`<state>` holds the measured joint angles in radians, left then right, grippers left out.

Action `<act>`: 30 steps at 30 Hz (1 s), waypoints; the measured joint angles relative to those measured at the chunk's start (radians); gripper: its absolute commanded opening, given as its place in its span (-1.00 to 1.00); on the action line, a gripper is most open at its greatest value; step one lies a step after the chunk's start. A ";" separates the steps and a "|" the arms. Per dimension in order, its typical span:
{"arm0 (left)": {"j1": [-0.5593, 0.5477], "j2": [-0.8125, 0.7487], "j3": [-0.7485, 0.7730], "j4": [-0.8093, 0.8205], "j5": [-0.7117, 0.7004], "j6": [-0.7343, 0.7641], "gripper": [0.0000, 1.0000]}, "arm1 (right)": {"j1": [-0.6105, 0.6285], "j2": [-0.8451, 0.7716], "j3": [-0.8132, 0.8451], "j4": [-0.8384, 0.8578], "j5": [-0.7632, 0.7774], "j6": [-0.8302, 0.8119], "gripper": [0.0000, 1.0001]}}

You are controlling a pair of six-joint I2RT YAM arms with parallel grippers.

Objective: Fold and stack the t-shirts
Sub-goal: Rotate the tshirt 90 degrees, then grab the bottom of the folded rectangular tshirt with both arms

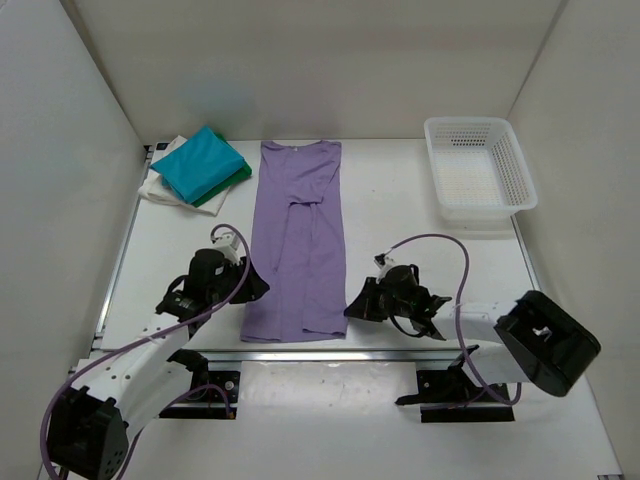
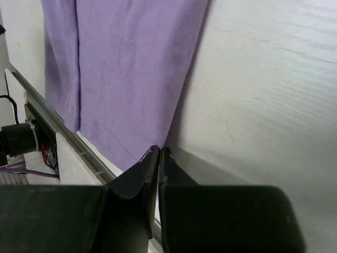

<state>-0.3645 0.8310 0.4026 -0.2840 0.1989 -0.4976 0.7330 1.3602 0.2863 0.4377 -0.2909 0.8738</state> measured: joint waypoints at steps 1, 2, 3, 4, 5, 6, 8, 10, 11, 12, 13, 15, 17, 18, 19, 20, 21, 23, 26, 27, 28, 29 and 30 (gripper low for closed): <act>-0.005 0.000 0.000 0.000 0.000 0.000 0.06 | -0.011 -0.031 -0.006 -0.021 0.002 -0.014 -0.99; -0.006 0.000 -0.001 0.000 0.000 -0.001 0.06 | -0.020 -0.059 -0.011 -0.040 0.003 -0.026 -1.00; -0.007 0.000 -0.003 0.001 0.001 -0.001 0.06 | -0.031 -0.085 -0.016 -0.058 0.006 -0.038 -0.99; -0.008 -0.001 -0.006 0.001 0.001 -0.002 0.06 | -0.039 -0.107 -0.021 -0.070 0.006 -0.047 -0.94; -0.012 -0.003 -0.011 0.003 0.002 -0.002 0.06 | -0.048 -0.127 -0.027 -0.083 0.006 -0.058 -0.90; -0.014 -0.004 -0.017 0.003 0.001 -0.003 0.06 | -0.061 -0.144 -0.032 -0.097 0.002 -0.068 -0.83; -0.027 -0.003 -0.026 0.000 0.001 -0.006 0.04 | -0.083 -0.167 -0.041 -0.131 -0.003 -0.087 -0.66; -0.046 -0.002 -0.037 -0.002 0.000 -0.008 0.03 | -0.089 -0.189 -0.043 -0.175 0.002 -0.105 -0.52; -0.053 -0.001 -0.044 -0.002 -0.001 -0.008 0.00 | -0.082 -0.202 -0.043 -0.196 0.006 -0.116 -0.50; -0.058 -0.002 -0.052 -0.001 -0.001 -0.009 -0.01 | -0.069 -0.217 -0.043 -0.216 0.015 -0.123 -0.46; -0.062 -0.003 -0.063 -0.003 -0.001 -0.010 -0.05 | -0.051 -0.233 -0.042 -0.238 0.025 -0.131 -0.44; -0.065 -0.009 -0.081 -0.010 -0.002 -0.016 -0.10 | -0.020 -0.259 -0.039 -0.275 0.037 -0.142 -0.38; -0.062 -0.029 -0.093 -0.020 -0.007 -0.025 -0.15 | 0.002 -0.276 -0.028 -0.301 0.048 -0.148 -0.38; -0.058 -0.045 -0.099 -0.023 -0.009 -0.028 -0.15 | 0.008 -0.282 -0.023 -0.308 0.051 -0.150 -0.38; -0.053 -0.062 -0.101 -0.028 -0.013 -0.032 -0.17 | 0.013 -0.285 -0.015 -0.316 0.055 -0.153 -0.36; -0.051 -0.070 -0.101 -0.030 -0.015 -0.034 -0.17 | 0.013 -0.286 -0.010 -0.320 0.056 -0.153 -0.35; -0.053 -0.076 -0.101 -0.029 -0.026 -0.037 -0.18 | 0.020 -0.287 -0.004 -0.325 0.061 -0.154 -0.35; -0.060 -0.076 -0.101 -0.031 -0.039 -0.042 -0.19 | 0.034 -0.288 0.005 -0.333 0.071 -0.154 -0.30; -0.074 -0.061 -0.101 -0.042 -0.062 -0.047 -0.18 | 0.074 -0.288 0.009 -0.340 0.080 -0.152 -0.27; -0.080 -0.058 -0.101 -0.050 -0.073 -0.050 -0.16 | 0.089 -0.287 0.009 -0.342 0.084 -0.150 -0.25; -0.086 -0.057 -0.101 -0.056 -0.085 -0.053 -0.16 | 0.099 -0.285 0.009 -0.341 0.085 -0.147 -0.24; -0.092 -0.057 -0.101 -0.061 -0.095 -0.057 -0.16 | 0.113 -0.281 0.009 -0.339 0.089 -0.143 -0.23; -0.100 -0.058 -0.101 -0.065 -0.108 -0.061 -0.15 | 0.125 -0.277 0.009 -0.339 0.092 -0.137 -0.22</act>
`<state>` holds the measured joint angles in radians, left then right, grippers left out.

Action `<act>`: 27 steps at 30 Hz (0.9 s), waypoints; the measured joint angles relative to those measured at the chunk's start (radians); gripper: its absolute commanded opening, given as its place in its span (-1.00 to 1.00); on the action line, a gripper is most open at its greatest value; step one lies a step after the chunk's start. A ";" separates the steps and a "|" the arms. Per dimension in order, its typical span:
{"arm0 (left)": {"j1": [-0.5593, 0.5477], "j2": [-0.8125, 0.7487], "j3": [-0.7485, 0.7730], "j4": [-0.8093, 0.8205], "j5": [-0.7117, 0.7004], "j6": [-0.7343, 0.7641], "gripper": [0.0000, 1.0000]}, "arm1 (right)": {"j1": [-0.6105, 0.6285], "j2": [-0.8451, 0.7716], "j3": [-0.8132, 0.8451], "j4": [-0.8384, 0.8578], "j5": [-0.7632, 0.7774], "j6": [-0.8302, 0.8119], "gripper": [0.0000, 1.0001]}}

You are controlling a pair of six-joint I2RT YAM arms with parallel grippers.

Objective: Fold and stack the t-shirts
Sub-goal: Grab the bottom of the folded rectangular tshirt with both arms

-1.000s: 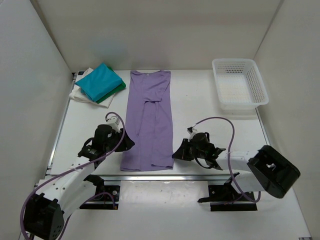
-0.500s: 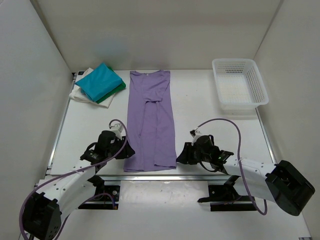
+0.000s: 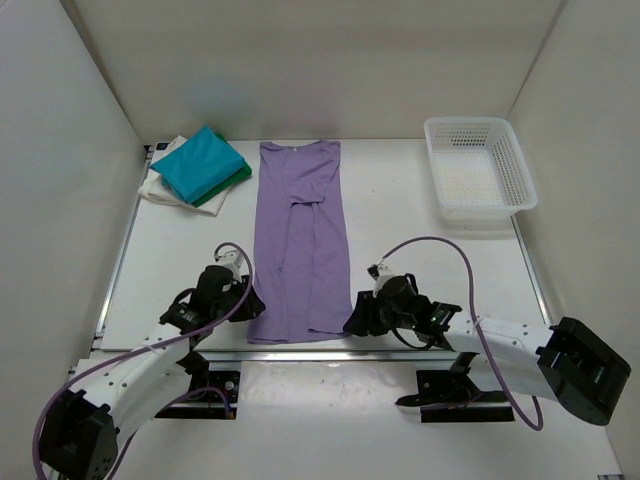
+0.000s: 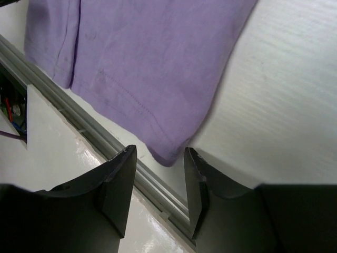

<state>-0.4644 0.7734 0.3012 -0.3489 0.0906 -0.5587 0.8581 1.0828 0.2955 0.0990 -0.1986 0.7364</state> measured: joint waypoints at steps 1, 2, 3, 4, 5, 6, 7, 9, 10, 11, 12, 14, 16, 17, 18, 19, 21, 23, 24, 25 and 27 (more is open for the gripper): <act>-0.008 0.000 0.000 -0.003 -0.008 -0.004 -0.14 | 0.014 0.005 0.000 0.003 0.004 0.006 -0.22; -0.016 0.002 0.000 -0.006 -0.018 -0.008 -0.14 | 0.027 0.012 0.000 0.008 0.007 0.010 -0.20; -0.023 0.006 0.000 -0.009 -0.028 -0.011 -0.14 | 0.040 0.020 0.000 0.014 0.010 0.018 -0.20; -0.031 0.012 0.000 -0.012 -0.037 -0.014 -0.15 | 0.051 0.030 0.000 0.020 0.011 0.021 -0.19; -0.039 0.019 0.000 -0.015 -0.045 -0.017 -0.14 | 0.061 0.040 0.000 0.023 0.012 0.024 -0.19; -0.045 0.024 0.000 -0.018 -0.052 -0.019 -0.17 | 0.068 0.051 0.000 0.027 0.014 0.029 -0.19; -0.050 0.029 0.000 -0.022 -0.056 -0.023 -0.15 | 0.071 0.056 0.001 0.033 0.015 0.030 -0.19; -0.062 0.030 0.000 -0.033 -0.070 -0.029 -0.15 | 0.070 0.061 0.003 0.041 0.015 0.031 -0.17; -0.064 0.025 0.000 -0.038 -0.077 -0.034 -0.14 | 0.066 0.061 0.003 0.042 0.015 0.031 -0.16; -0.067 0.017 0.000 -0.043 -0.084 -0.038 -0.13 | 0.059 0.060 0.003 0.043 0.013 0.032 -0.16; -0.068 0.002 0.000 -0.048 -0.090 -0.045 -0.12 | 0.047 0.058 0.002 0.044 0.007 0.031 -0.15; -0.068 -0.035 0.000 -0.056 -0.103 -0.055 -0.05 | 0.011 0.053 0.000 0.045 0.002 0.031 -0.15; -0.057 -0.081 0.000 -0.068 -0.106 -0.068 0.01 | -0.021 0.050 0.000 0.048 -0.004 0.028 -0.14; -0.048 -0.105 0.000 -0.075 -0.106 -0.074 0.03 | -0.033 0.050 0.000 0.050 -0.004 0.026 -0.15; -0.039 -0.126 0.000 -0.081 -0.105 -0.079 0.04 | -0.040 0.050 0.000 0.051 -0.004 0.025 -0.17; -0.033 -0.148 0.000 -0.089 -0.105 -0.085 0.04 | -0.042 0.053 0.000 0.055 -0.006 0.026 -0.17; -0.019 -0.182 0.000 -0.102 -0.101 -0.098 0.05 | -0.039 0.066 0.000 0.072 -0.016 0.026 -0.18; -0.012 -0.211 -0.008 -0.105 -0.092 -0.109 0.06 | -0.029 0.080 0.000 0.081 -0.018 0.026 -0.17; -0.010 -0.221 -0.017 -0.106 -0.088 -0.117 0.06 | -0.021 0.085 0.000 0.083 -0.017 0.027 -0.18; -0.010 -0.226 -0.026 -0.109 -0.084 -0.124 0.06 | -0.011 0.086 0.000 0.086 -0.016 0.027 -0.17; -0.015 -0.228 -0.039 -0.127 -0.084 -0.136 0.05 | 0.006 0.085 0.000 0.086 -0.012 0.027 -0.19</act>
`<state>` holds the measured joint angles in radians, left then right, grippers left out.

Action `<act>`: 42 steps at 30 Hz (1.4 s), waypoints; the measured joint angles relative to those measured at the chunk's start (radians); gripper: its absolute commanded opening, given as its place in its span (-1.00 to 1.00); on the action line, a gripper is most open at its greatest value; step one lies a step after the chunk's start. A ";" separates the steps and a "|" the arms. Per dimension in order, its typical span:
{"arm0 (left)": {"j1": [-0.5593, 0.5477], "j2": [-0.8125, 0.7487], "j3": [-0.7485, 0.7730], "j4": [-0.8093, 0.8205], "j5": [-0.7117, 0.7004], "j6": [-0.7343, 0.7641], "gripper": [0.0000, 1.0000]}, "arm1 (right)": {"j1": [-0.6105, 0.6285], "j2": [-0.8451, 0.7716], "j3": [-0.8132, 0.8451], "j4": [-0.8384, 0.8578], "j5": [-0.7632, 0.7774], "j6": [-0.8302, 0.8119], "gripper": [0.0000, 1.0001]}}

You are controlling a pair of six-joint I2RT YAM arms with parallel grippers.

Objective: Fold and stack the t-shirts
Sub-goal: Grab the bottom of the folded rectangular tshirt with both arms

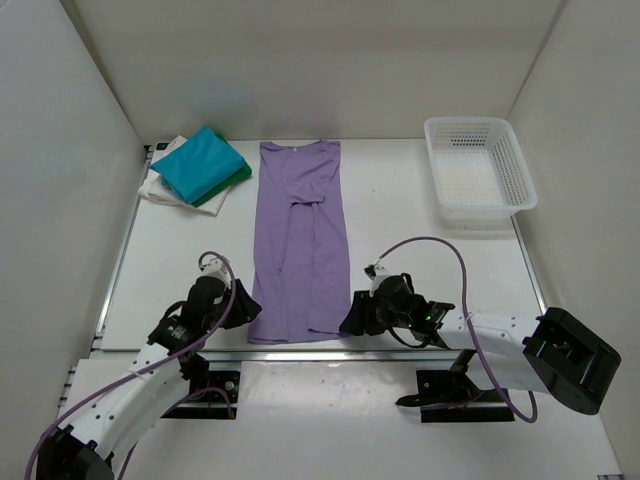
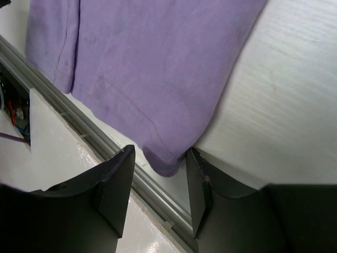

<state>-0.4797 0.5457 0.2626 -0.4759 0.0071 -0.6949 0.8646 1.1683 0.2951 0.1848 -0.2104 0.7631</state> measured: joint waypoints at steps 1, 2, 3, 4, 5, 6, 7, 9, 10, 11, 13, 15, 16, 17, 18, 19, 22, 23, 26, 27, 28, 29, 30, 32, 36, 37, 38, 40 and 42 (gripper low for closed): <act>-0.009 -0.002 -0.003 -0.010 -0.004 -0.006 0.05 | 0.003 -0.001 0.000 -0.002 0.000 0.000 -0.21; -0.020 -0.006 -0.004 -0.019 -0.008 -0.014 0.03 | 0.005 -0.003 -0.001 -0.003 0.002 0.000 -0.22; -0.031 -0.014 -0.005 -0.027 -0.016 -0.023 0.03 | 0.005 -0.007 -0.005 -0.003 0.003 0.000 -0.22; -0.039 -0.021 -0.005 -0.034 -0.027 -0.030 0.02 | 0.003 -0.016 -0.014 0.000 0.004 0.000 -0.21; -0.044 -0.027 -0.005 -0.040 -0.037 -0.038 0.02 | 0.001 -0.027 -0.024 0.003 0.003 0.001 -0.27; -0.044 -0.031 -0.005 -0.044 -0.049 -0.045 0.01 | -0.003 -0.035 -0.032 0.008 0.000 0.001 -0.29; -0.042 -0.031 -0.005 -0.047 -0.057 -0.051 0.00 | -0.004 -0.038 -0.039 0.011 -0.002 0.003 -0.32; -0.031 -0.031 -0.006 -0.049 -0.071 -0.058 0.03 | -0.010 -0.039 -0.047 0.022 -0.012 0.006 -0.45; -0.024 -0.031 -0.006 -0.049 -0.075 -0.060 0.03 | -0.011 -0.037 -0.047 0.024 -0.015 0.003 -0.51; -0.018 -0.030 -0.006 -0.048 -0.075 -0.061 0.06 | -0.013 -0.031 -0.047 0.029 -0.021 0.002 -0.58; -0.001 -0.018 -0.010 -0.039 -0.072 -0.061 0.05 | -0.024 -0.011 -0.047 0.040 -0.037 0.000 -0.82; 0.008 0.004 -0.019 -0.024 -0.063 -0.061 0.07 | -0.041 0.010 -0.047 0.047 -0.056 -0.003 -0.99; 0.006 0.014 -0.027 -0.015 -0.060 -0.062 0.06 | -0.050 0.014 -0.047 0.047 -0.063 -0.004 -1.00; 0.000 0.022 -0.035 -0.008 -0.054 -0.065 0.07 | -0.059 0.015 -0.047 0.046 -0.066 -0.007 -0.99; -0.009 0.027 -0.043 -0.002 -0.052 -0.067 0.05 | -0.066 0.013 -0.047 0.043 -0.068 -0.009 -1.00; -0.017 0.030 -0.048 -0.002 -0.048 -0.071 0.05 | -0.070 0.007 -0.047 0.035 -0.068 -0.010 -0.99; -0.025 0.032 -0.050 0.002 -0.041 -0.072 0.05 | -0.093 -0.040 -0.048 -0.002 -0.069 -0.021 -0.99; -0.027 0.037 -0.047 0.001 -0.042 -0.069 0.06 | -0.107 -0.068 -0.051 -0.015 -0.069 -0.027 -1.00; -0.029 0.053 -0.031 -0.002 -0.043 -0.056 0.06 | -0.153 -0.161 -0.074 -0.047 -0.073 -0.043 -0.99; -0.031 0.057 -0.028 -0.001 -0.043 -0.053 0.06 | -0.173 -0.191 -0.086 -0.060 -0.077 -0.050 -1.00; -0.034 0.060 -0.027 0.000 -0.044 -0.049 0.06 | -0.187 -0.214 -0.094 -0.072 -0.080 -0.054 -1.00; -0.037 0.064 -0.027 0.000 -0.043 -0.045 0.05 | -0.200 -0.236 -0.103 -0.090 -0.081 -0.059 -1.00; -0.043 0.070 -0.027 0.000 -0.043 -0.042 0.06 | -0.212 -0.254 -0.111 -0.104 -0.083 -0.064 -1.00; -0.053 0.082 -0.027 0.000 -0.043 -0.036 0.06 | -0.233 -0.280 -0.117 -0.139 -0.085 -0.076 -0.98; -0.053 0.085 -0.027 -0.002 -0.042 -0.026 0.09 | -0.261 -0.326 -0.118 -0.176 -0.094 -0.092 -0.74; -0.054 0.086 -0.027 -0.002 -0.041 -0.026 0.08 | -0.265 -0.331 -0.118 -0.178 -0.099 -0.094 -0.65; -0.055 0.088 -0.027 -0.002 -0.040 -0.025 0.10 | -0.268 -0.333 -0.118 -0.179 -0.105 -0.100 -0.50; -0.061 0.102 -0.027 0.001 -0.035 -0.023 0.11 | -0.270 -0.331 -0.118 -0.184 -0.112 -0.107 -0.40; -0.073 0.128 -0.027 0.019 -0.024 -0.020 0.11 | -0.269 -0.322 -0.118 -0.187 -0.118 -0.112 -0.34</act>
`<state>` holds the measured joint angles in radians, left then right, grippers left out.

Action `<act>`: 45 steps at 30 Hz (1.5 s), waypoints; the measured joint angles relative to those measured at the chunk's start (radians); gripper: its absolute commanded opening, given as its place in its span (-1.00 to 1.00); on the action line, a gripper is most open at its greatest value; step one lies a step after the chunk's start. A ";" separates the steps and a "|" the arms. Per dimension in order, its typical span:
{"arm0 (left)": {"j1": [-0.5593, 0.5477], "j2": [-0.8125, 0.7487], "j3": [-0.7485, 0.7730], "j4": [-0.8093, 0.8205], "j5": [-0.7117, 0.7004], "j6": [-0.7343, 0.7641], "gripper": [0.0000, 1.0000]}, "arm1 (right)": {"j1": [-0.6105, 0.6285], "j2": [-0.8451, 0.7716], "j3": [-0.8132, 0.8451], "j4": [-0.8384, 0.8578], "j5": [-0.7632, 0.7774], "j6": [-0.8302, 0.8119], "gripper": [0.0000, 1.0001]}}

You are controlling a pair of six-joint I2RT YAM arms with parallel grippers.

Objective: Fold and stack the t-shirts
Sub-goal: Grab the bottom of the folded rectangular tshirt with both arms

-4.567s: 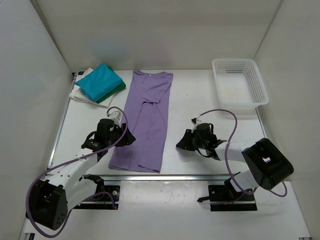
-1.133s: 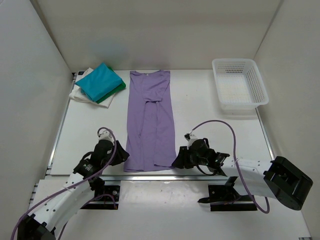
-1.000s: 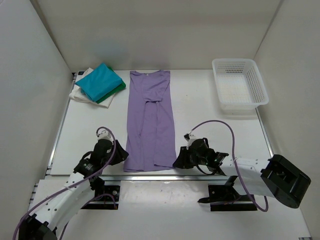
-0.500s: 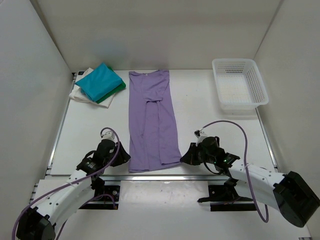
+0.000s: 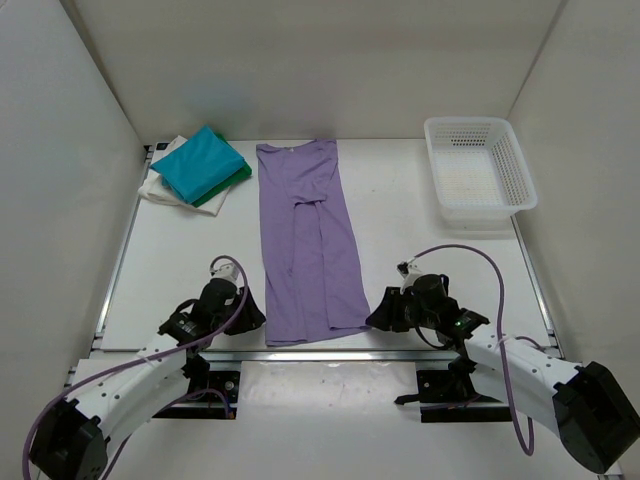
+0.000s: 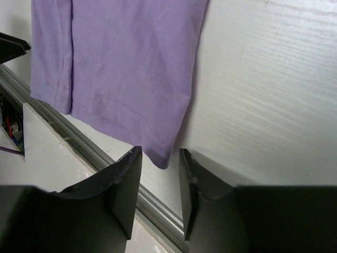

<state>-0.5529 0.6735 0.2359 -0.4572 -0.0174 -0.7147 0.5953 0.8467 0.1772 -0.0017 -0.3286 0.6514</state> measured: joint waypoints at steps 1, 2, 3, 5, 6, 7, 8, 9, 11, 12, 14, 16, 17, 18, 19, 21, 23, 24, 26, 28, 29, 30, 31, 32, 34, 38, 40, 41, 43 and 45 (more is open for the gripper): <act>-0.009 0.013 0.000 0.015 0.007 0.000 0.10 | 0.000 0.009 0.000 0.000 -0.004 -0.002 -0.33; -0.020 0.023 0.000 0.028 0.011 -0.001 0.10 | 0.000 0.017 0.000 0.000 -0.007 -0.002 -0.33; -0.032 0.031 0.000 0.038 0.016 -0.003 0.11 | -0.001 0.024 0.000 0.000 -0.011 -0.002 -0.33; -0.053 0.037 -0.001 0.051 0.022 -0.008 0.10 | 0.000 0.035 0.000 0.002 -0.014 -0.001 -0.31; -0.059 0.039 -0.003 0.056 0.030 -0.010 0.10 | 0.000 0.040 0.000 0.005 -0.016 -0.001 -0.31; -0.064 0.039 -0.008 0.070 0.038 -0.013 0.08 | 0.002 0.046 0.000 0.009 -0.018 -0.001 -0.31; -0.068 0.039 -0.013 0.081 0.046 -0.016 0.05 | 0.005 0.053 0.000 0.014 -0.021 0.000 -0.30; -0.071 0.041 -0.016 0.090 0.053 -0.018 0.03 | 0.006 0.058 0.000 0.021 -0.021 0.001 -0.31; -0.079 0.049 -0.019 0.100 0.066 -0.018 0.06 | 0.008 0.069 0.000 0.037 -0.025 0.001 -0.29; -0.084 0.049 -0.019 0.102 0.072 -0.019 0.05 | 0.008 0.076 0.000 0.044 -0.029 0.003 -0.30; -0.087 0.030 -0.028 0.102 0.091 -0.019 0.04 | 0.008 0.089 0.000 0.060 -0.035 0.003 -0.29; -0.085 -0.014 -0.044 0.085 0.106 -0.020 0.03 | 0.011 0.105 0.001 0.077 -0.039 0.006 -0.28; -0.083 -0.035 -0.052 0.076 0.113 -0.023 0.03 | 0.014 0.111 0.001 0.085 -0.040 0.008 -0.29; -0.080 -0.052 -0.061 0.073 0.122 -0.027 0.01 | 0.018 0.116 0.002 0.091 -0.041 0.008 -0.29; -0.080 -0.063 -0.070 0.078 0.131 -0.032 -0.03 | 0.022 0.121 0.003 0.097 -0.041 0.008 -0.30; -0.090 -0.061 -0.080 0.096 0.149 -0.045 -0.04 | 0.029 0.133 0.008 0.101 -0.040 0.011 -0.34; -0.108 -0.053 -0.084 0.113 0.162 -0.054 -0.05 | 0.032 0.143 0.011 0.105 -0.039 0.013 -0.39; -0.114 -0.051 -0.085 0.115 0.167 -0.057 -0.07 | 0.033 0.149 0.012 0.106 -0.039 0.016 -0.40; -0.116 -0.056 -0.085 0.110 0.168 -0.057 -0.06 | 0.040 0.153 0.013 0.108 -0.034 0.021 -0.42; -0.109 -0.064 -0.085 0.101 0.170 -0.057 -0.04 | 0.052 0.157 0.013 0.112 -0.031 0.024 -0.45; -0.109 -0.066 -0.085 0.099 0.173 -0.058 -0.04 | 0.054 0.161 0.013 0.114 -0.030 0.026 -0.44; -0.109 -0.064 -0.085 0.100 0.174 -0.059 -0.01 | 0.057 0.166 0.014 0.117 -0.029 0.029 -0.44; -0.111 -0.060 -0.085 0.105 0.175 -0.062 0.01 | 0.060 0.169 0.016 0.119 -0.028 0.029 -0.45; -0.114 -0.054 -0.084 0.113 0.176 -0.065 0.03 | 0.063 0.172 0.016 0.122 -0.027 0.029 -0.45; -0.117 -0.043 -0.084 0.126 0.179 -0.070 0.04 | 0.066 0.178 0.023 0.121 -0.025 0.029 -0.43; -0.108 -0.051 -0.073 0.110 0.178 -0.066 0.29 | 0.067 0.182 0.029 0.117 -0.020 0.029 -0.39; -0.082 -0.076 -0.060 0.077 0.166 -0.048 0.41 | 0.066 0.186 0.033 0.114 -0.021 0.028 -0.37; -0.059 -0.093 -0.050 0.053 0.161 -0.040 0.45 | 0.066 0.186 0.034 0.113 -0.020 0.026 -0.36; -0.018 -0.124 -0.023 0.005 0.146 -0.029 0.51 | 0.066 0.187 0.040 0.105 -0.019 0.025 -0.35; 0.012 -0.149 0.022 -0.039 0.120 -0.014 0.97 | 0.064 0.191 0.048 0.096 -0.016 0.020 -0.32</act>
<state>-0.5411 0.5243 0.2577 -0.4961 0.1028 -0.7292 0.6594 1.0378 0.2256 0.0940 -0.3447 0.6712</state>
